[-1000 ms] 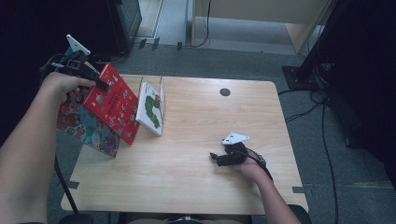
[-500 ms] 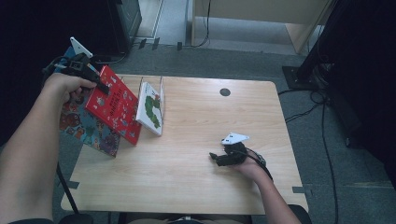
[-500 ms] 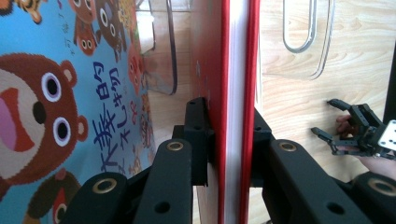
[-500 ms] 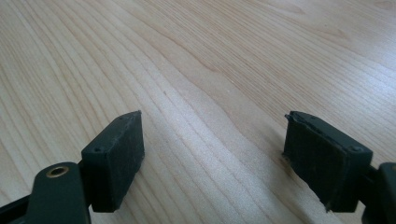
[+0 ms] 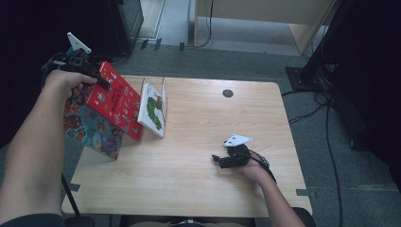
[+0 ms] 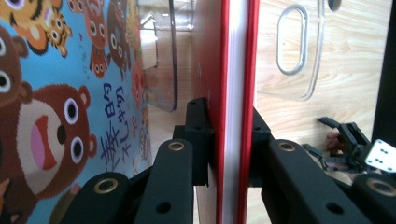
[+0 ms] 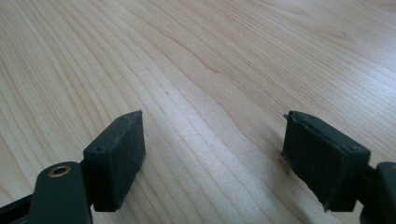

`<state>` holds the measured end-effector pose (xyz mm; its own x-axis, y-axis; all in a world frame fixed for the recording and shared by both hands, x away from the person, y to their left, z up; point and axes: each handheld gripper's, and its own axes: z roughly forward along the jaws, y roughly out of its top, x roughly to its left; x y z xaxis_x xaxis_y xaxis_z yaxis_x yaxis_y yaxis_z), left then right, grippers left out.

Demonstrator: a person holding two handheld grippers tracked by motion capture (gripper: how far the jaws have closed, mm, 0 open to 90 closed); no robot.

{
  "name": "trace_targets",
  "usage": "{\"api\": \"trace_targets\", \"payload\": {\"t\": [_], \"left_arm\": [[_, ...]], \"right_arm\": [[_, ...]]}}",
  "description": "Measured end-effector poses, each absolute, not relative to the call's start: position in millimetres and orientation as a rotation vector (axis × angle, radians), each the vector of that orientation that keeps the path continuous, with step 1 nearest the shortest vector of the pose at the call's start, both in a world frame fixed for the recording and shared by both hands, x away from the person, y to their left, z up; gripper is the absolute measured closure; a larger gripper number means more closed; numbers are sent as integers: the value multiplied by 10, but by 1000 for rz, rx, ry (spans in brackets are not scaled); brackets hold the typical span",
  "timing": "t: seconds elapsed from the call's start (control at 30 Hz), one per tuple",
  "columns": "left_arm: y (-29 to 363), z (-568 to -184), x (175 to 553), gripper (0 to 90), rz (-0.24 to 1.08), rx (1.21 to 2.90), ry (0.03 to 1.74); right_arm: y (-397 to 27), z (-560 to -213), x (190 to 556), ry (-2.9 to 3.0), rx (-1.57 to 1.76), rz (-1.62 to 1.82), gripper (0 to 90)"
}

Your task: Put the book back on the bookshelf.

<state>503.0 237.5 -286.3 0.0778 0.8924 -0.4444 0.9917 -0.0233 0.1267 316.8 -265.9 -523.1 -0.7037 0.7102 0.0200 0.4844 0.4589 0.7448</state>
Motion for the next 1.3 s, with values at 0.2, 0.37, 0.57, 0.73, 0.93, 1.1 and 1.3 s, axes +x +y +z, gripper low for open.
{"api": "trace_targets", "payload": {"t": [0.2,0.37,0.57,0.73,0.93,1.1,1.3], "left_arm": [[2342,-2886,5062,783,-325,1970,1871],[2294,-2916,5084,784,-300,1974,1882],[2295,-2912,5101,784,-282,1962,1871],[2306,-2924,5103,786,-263,1949,1879],[2316,-2928,5105,784,-247,1961,1878],[2335,-2935,5107,781,-234,1975,1879],[2320,-2922,5091,791,-269,1988,1864]], "right_arm": [[-2658,-5231,3166,2422,1018,1095,212],[-2657,-5231,3167,2423,1015,1095,212],[-2653,-5231,3167,2424,1009,1097,215],[-2650,-5231,3169,2427,1005,1099,217],[-2648,-5231,3167,2427,1005,1099,219],[-2648,-5230,3168,2428,1005,1099,219],[-2648,-5231,3167,2427,1005,1100,220]]}}
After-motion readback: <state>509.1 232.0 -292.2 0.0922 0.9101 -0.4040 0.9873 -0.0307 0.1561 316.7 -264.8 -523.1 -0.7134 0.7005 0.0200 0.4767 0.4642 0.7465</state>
